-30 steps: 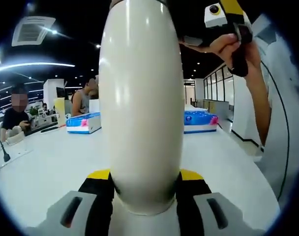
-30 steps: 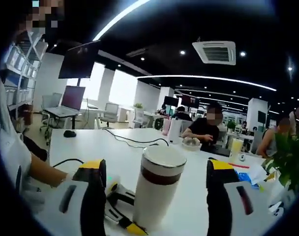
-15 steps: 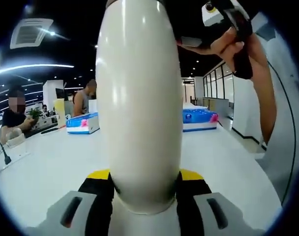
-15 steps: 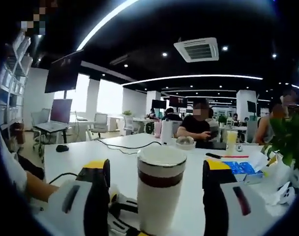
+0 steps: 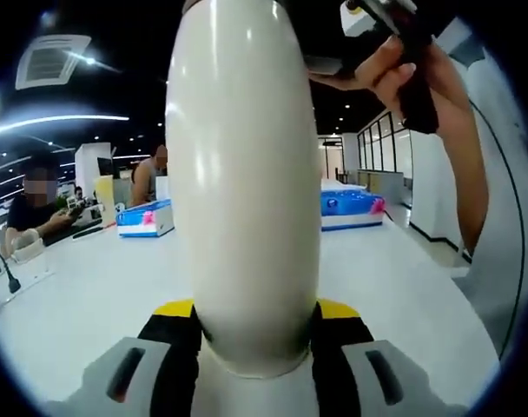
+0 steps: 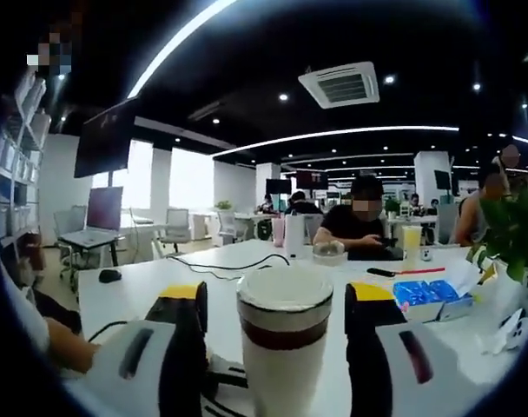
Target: Grasp the water cup twist off the cup lid place the cup lid on the table
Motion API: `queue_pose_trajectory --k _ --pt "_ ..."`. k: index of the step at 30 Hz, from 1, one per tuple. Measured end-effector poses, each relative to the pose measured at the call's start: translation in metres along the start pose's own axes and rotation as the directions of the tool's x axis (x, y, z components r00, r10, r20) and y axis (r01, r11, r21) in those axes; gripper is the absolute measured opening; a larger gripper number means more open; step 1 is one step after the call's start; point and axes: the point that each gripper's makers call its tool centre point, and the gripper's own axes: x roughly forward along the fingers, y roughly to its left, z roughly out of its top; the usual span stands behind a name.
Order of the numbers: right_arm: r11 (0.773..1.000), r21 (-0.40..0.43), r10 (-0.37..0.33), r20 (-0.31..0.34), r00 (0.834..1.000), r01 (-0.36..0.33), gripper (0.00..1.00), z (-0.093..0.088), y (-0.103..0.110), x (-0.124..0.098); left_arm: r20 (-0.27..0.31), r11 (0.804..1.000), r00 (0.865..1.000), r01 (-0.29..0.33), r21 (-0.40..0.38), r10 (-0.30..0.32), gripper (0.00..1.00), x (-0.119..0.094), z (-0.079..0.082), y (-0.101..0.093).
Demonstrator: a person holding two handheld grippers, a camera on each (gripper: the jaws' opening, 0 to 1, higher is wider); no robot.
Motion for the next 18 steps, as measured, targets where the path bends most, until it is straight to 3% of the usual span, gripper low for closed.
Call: queue_pose_trajectory --k 3,18 --pt "1.0 -0.031 -0.008 0.0 1.0 0.008 0.51 0.0017 -0.0021 -0.0011 -0.001 1.0 1.0 0.0 0.001 0.0 0.51 -0.0001 0.0 -0.0003" --pt "0.998 -0.062 -0.024 -0.009 1.0 0.023 0.45 -0.0025 -0.0043 -0.0013 -0.003 1.0 1.0 0.001 0.001 -0.001 0.51 -0.0002 -0.0006 -0.0014"
